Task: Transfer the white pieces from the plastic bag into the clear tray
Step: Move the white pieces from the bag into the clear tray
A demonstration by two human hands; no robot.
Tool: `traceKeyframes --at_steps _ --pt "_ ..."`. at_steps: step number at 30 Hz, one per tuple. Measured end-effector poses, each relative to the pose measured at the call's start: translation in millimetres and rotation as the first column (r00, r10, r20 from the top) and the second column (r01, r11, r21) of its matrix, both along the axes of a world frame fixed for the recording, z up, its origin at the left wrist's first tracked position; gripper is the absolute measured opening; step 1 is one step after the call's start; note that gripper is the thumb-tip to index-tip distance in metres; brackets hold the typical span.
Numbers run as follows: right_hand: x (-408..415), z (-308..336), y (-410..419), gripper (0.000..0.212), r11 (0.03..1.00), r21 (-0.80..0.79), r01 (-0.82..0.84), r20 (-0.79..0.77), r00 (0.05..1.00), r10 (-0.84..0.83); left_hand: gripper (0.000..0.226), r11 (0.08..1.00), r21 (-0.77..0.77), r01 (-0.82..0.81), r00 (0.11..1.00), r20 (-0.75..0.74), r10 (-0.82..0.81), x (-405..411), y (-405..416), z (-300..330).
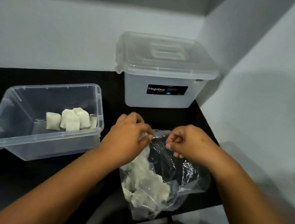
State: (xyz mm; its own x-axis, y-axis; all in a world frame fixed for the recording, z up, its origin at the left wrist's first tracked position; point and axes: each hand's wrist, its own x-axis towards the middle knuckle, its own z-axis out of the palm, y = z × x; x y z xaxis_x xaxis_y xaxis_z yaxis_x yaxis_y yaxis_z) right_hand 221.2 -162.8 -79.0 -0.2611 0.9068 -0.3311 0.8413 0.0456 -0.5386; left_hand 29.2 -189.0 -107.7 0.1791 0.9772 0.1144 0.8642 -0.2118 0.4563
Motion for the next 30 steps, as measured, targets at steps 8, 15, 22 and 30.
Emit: traceKeyframes --at_steps 8,15,22,30 --pt "2.0 -56.1 -10.6 0.012 0.977 -0.157 -0.143 0.003 0.989 0.146 0.028 0.932 -0.295 -0.212 0.974 -0.137 0.178 30.7 -22.3 -56.2" --pt "-14.3 -79.0 2.2 0.011 0.981 -0.157 -0.118 0.005 0.993 0.12 0.035 0.938 -0.221 -0.266 0.939 0.159 0.304 20.2 -24.2 -82.2" --pt "-32.6 -85.4 0.8 0.019 0.985 -0.103 -0.138 0.004 0.99 0.139 0.044 0.95 -0.175 -0.257 0.928 0.229 0.294 14.8 -26.0 -83.9" --pt "-14.9 -78.2 -4.8 0.01 0.992 0.036 -0.12 -0.01 0.993 0.121 0.034 0.954 -0.16 -0.253 0.952 0.134 0.275 14.9 -24.0 -76.8"
